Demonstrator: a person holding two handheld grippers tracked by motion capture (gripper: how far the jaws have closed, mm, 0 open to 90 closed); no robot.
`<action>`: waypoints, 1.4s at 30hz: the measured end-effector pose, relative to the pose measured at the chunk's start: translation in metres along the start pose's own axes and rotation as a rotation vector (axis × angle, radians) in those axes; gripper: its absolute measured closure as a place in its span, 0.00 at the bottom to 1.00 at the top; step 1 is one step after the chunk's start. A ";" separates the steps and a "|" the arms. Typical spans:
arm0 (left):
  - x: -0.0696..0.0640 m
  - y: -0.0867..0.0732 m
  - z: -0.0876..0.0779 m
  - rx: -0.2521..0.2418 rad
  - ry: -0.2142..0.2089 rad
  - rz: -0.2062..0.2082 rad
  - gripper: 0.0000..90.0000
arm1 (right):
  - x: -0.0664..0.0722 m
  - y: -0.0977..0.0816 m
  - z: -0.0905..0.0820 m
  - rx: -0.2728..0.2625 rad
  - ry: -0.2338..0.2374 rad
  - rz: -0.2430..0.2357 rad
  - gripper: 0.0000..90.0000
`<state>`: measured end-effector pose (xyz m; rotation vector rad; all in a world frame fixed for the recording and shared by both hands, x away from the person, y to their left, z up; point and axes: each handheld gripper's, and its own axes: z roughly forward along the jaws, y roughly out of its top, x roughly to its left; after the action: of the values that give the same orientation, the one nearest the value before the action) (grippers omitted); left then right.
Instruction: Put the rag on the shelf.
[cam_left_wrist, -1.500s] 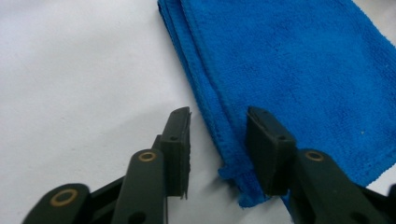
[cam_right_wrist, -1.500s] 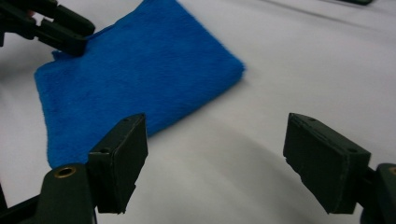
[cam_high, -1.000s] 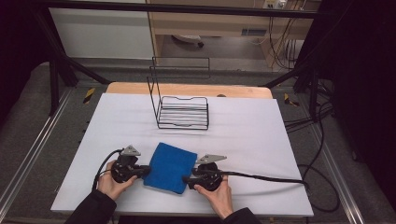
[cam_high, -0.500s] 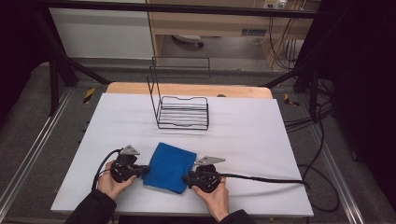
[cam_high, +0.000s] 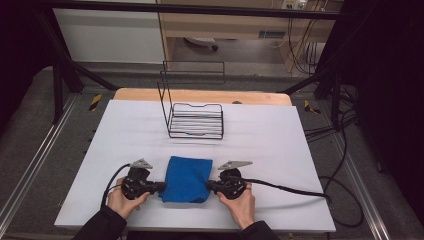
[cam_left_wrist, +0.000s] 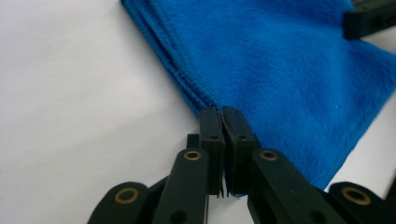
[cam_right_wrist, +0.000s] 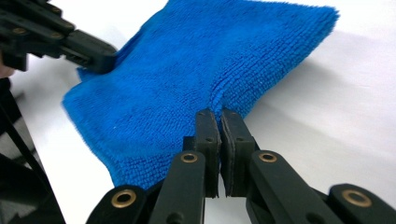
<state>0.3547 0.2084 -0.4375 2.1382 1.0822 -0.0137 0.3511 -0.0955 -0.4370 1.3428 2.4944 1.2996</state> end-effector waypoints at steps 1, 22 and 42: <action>-0.006 0.000 0.002 -0.009 -0.009 0.009 0.97 | -0.001 0.000 -0.003 0.006 -0.006 -0.004 0.97; -0.005 0.020 -0.002 -0.098 0.102 0.120 0.39 | -0.053 0.028 0.000 -0.105 -0.103 -0.070 0.52; 0.026 0.071 0.036 -0.047 0.199 0.081 0.42 | -0.064 0.029 0.026 -0.020 -0.066 -0.064 0.90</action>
<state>0.4327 0.1774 -0.4298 2.1735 1.0950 0.2655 0.4214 -0.1148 -0.4562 1.2695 2.4527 1.2441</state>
